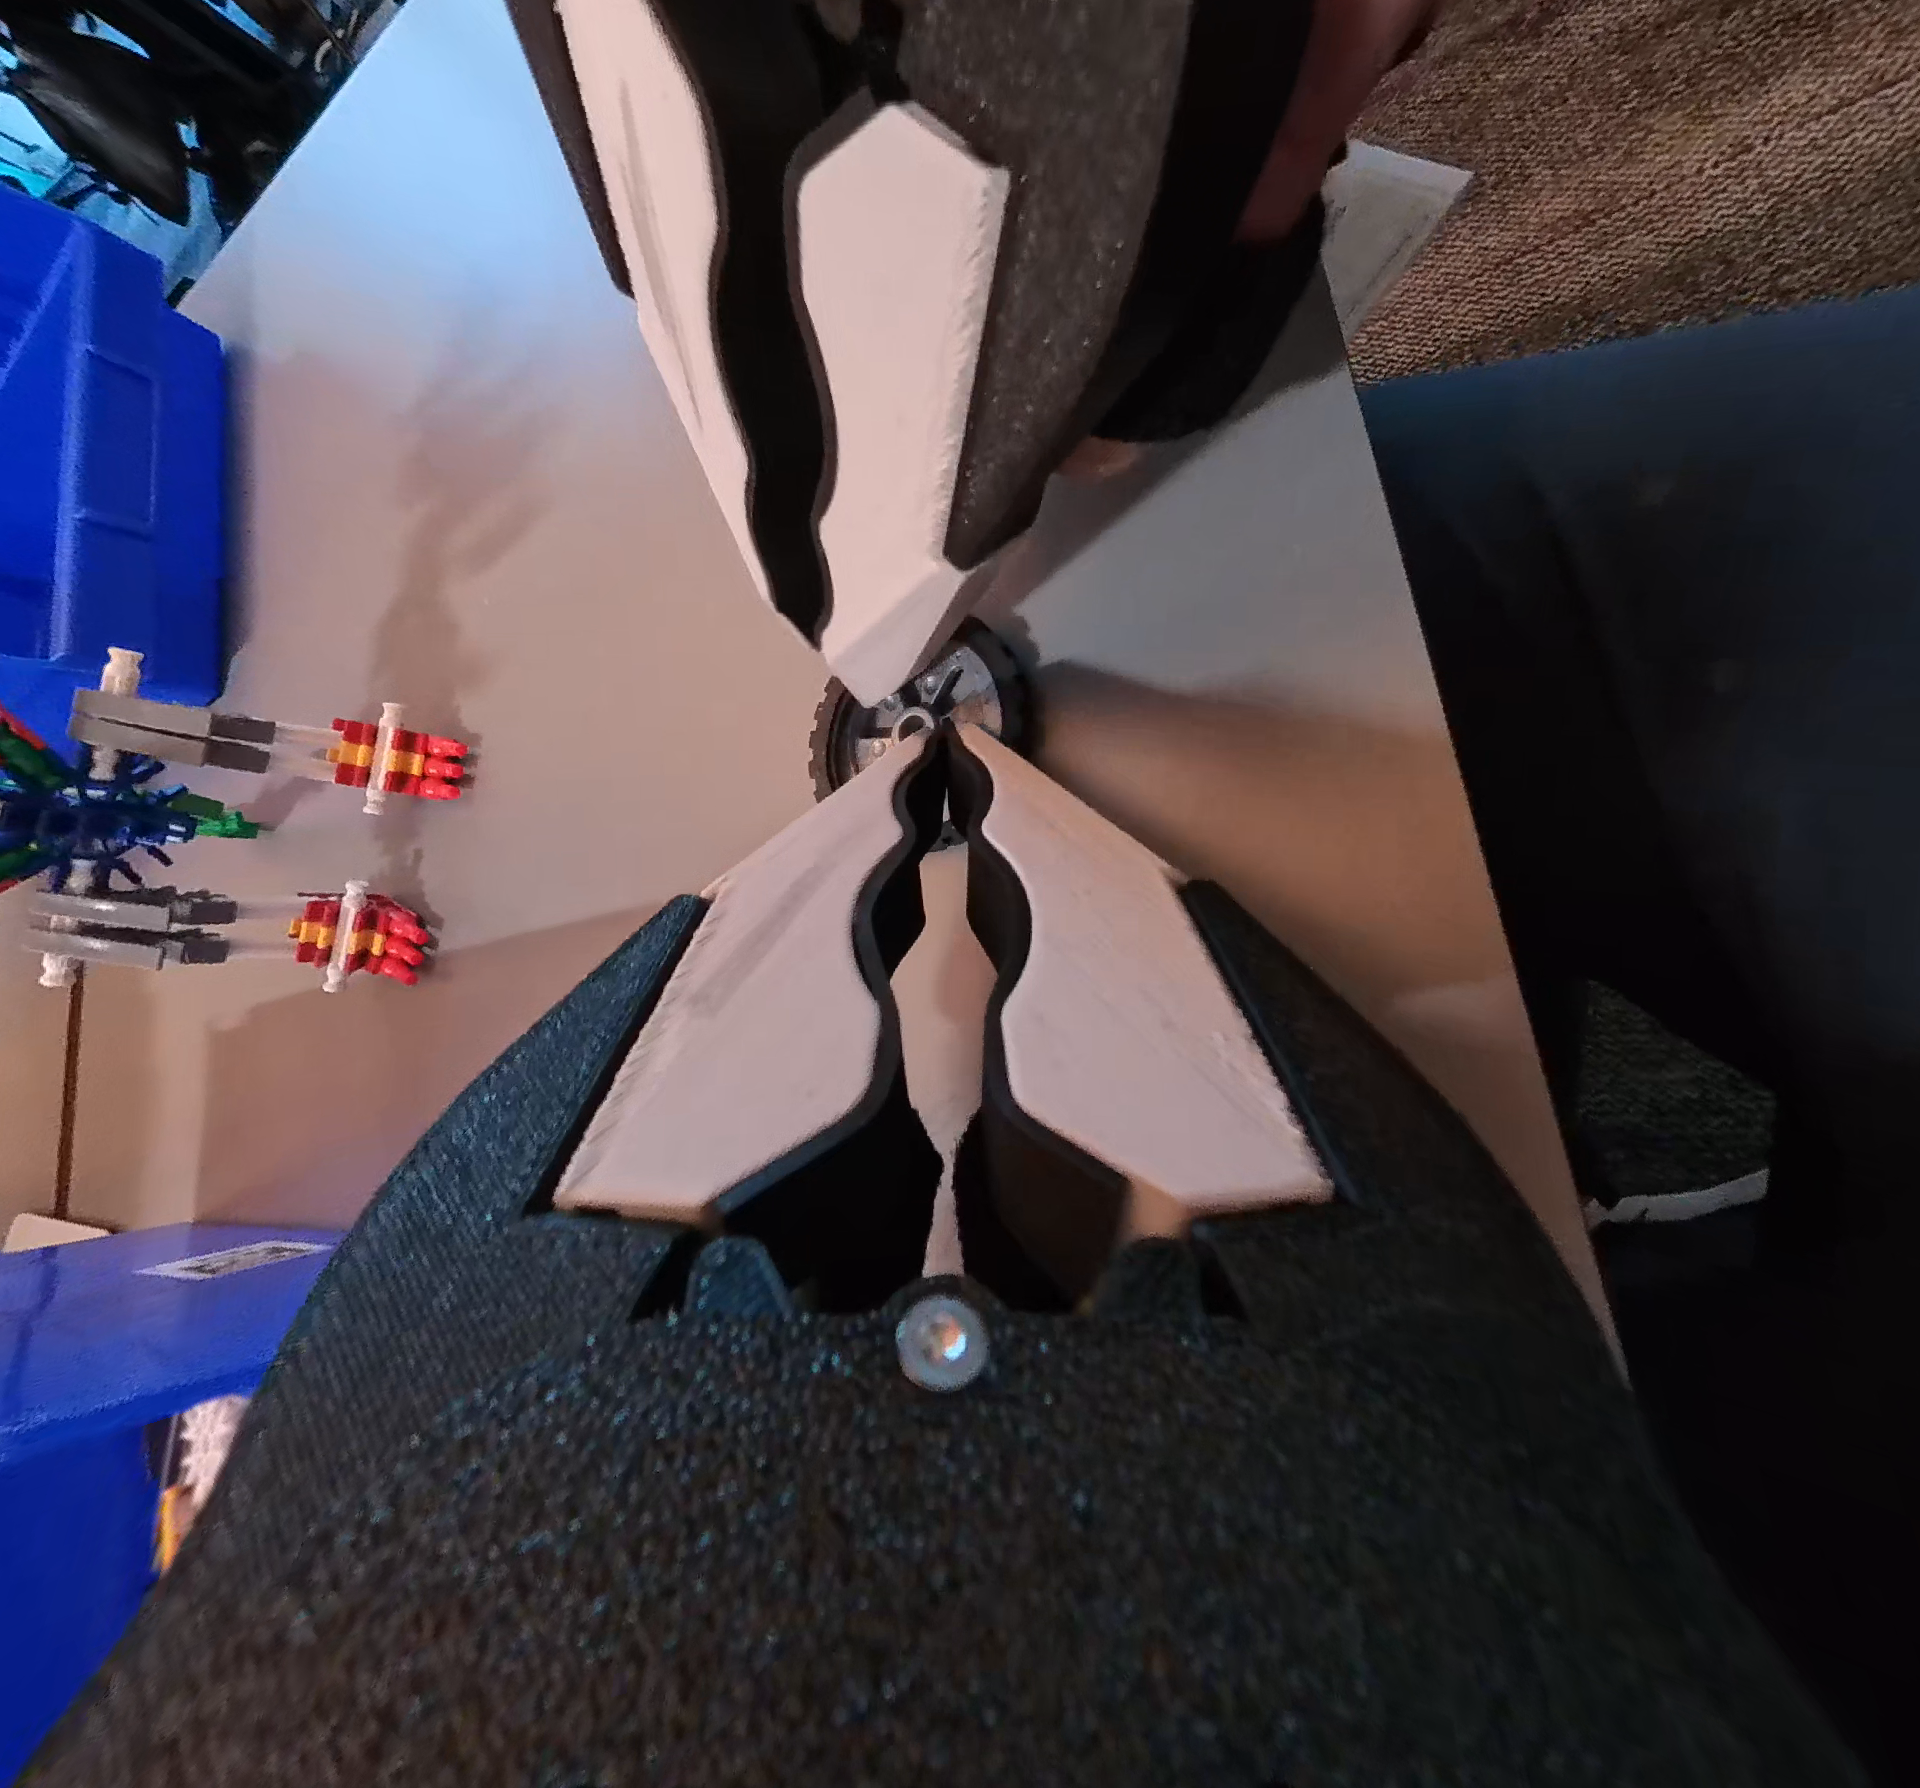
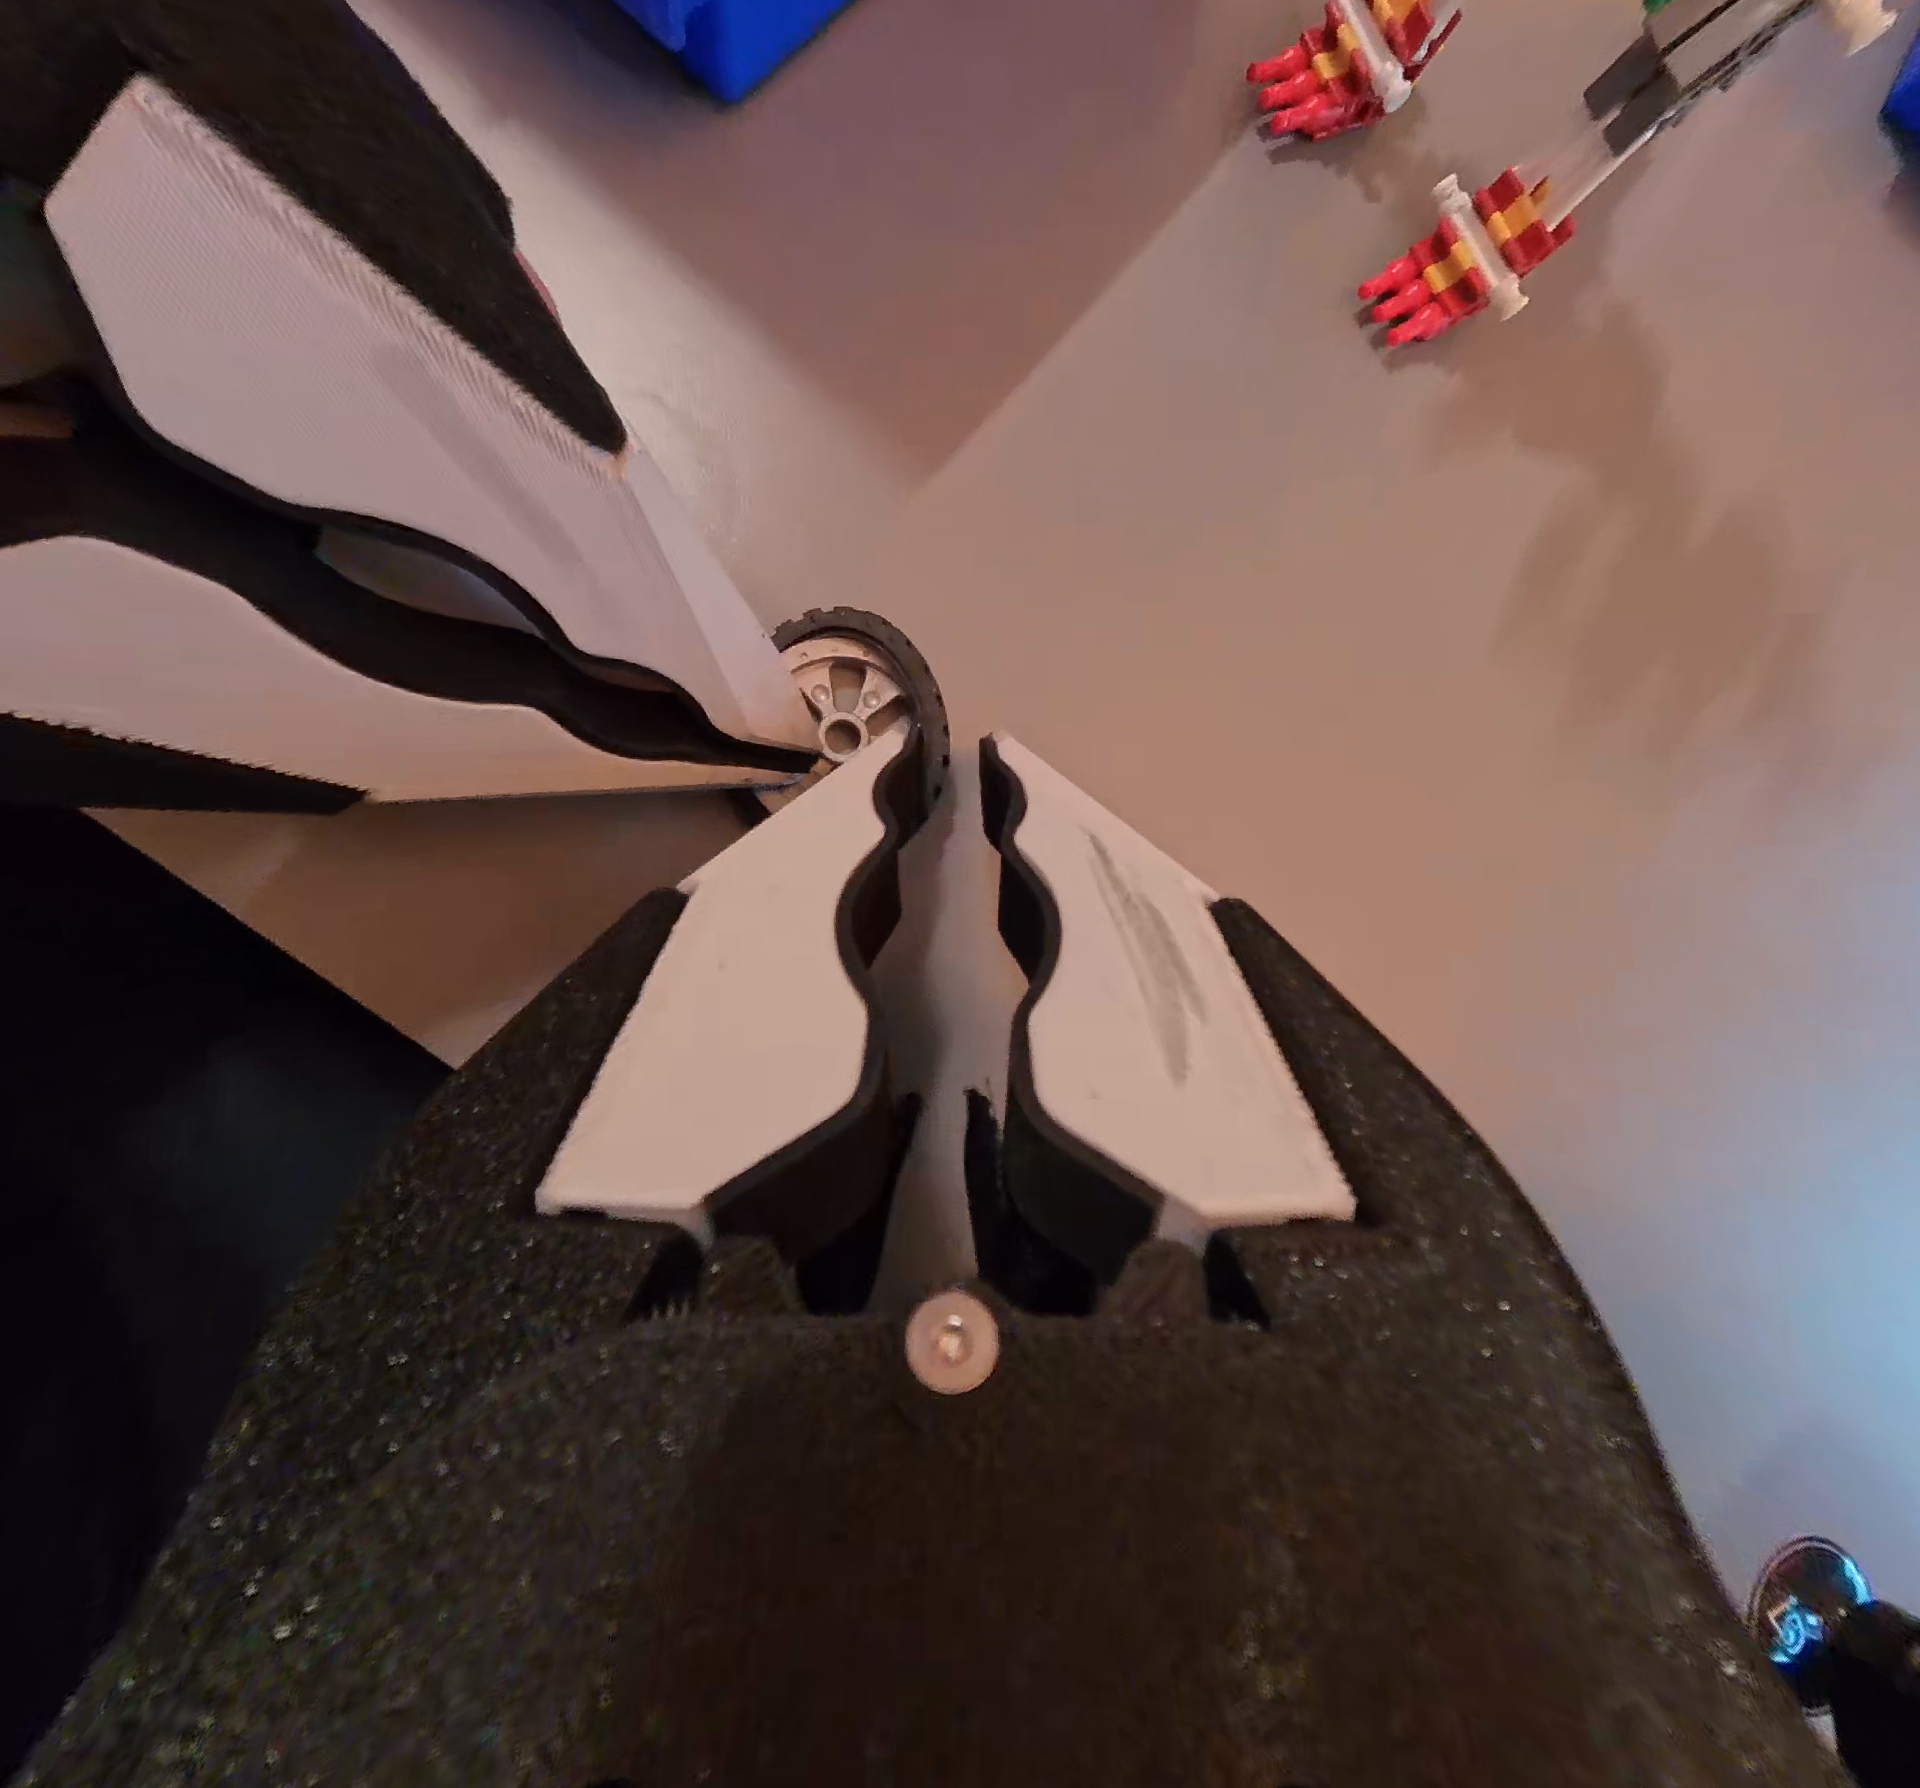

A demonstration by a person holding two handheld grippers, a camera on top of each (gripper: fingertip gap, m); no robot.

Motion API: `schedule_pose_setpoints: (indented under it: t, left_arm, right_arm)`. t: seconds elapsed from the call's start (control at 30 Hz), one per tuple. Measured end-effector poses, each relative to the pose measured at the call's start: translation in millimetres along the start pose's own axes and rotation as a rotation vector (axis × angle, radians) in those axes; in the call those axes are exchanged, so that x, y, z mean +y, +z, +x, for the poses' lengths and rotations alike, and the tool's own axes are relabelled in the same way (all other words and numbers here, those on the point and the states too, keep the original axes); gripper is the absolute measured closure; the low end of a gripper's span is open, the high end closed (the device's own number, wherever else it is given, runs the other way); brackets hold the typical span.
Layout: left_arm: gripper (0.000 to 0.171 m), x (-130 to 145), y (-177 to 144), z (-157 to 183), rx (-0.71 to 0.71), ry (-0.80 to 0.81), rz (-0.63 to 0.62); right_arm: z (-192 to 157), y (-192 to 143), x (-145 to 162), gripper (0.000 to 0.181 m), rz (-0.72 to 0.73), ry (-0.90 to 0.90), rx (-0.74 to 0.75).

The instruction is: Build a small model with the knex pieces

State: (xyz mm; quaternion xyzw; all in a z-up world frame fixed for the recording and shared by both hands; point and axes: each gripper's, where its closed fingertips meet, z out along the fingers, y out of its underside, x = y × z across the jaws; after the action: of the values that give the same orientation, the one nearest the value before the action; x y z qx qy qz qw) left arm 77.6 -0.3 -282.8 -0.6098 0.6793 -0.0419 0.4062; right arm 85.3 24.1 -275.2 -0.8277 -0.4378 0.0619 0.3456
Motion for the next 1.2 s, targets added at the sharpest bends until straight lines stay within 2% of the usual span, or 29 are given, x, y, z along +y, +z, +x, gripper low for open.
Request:
schedule_pose_setpoints:
  t: [0.03, 0.17, 0.4, 0.63, 0.87, 1.2]
  left_arm:
    - [0.171, -1, 0, 0, 0.004, 0.002, 0.002]
    - [0.171, -2, 3, 0, 0.016, 0.013, 0.006]
    - [0.171, -6, 7, -1, 0.017, 0.006, 0.023]
    - [0.171, -8, 11, -5, 0.012, 0.019, 0.016]
    - [0.171, -8, 15, -10, 0.012, 0.005, 0.004]
    - [0.171, -11, 16, -10, -0.003, 0.016, 0.013]
  right_arm:
    - [-1, 0, 0, 0.175, -0.002, 0.0, -0.006]
    - [0, 2, -1, 0.177, 0.002, 0.001, -0.003]
    - [2, 6, -3, 0.178, 0.042, 0.095, -0.093]
    - [6, 9, -5, 0.177, -0.012, 0.072, -0.084]
    - [11, 13, -8, 0.177, -0.023, 0.098, -0.149]
    - [14, 0, 6, 0.175, -0.063, 0.063, -0.043]
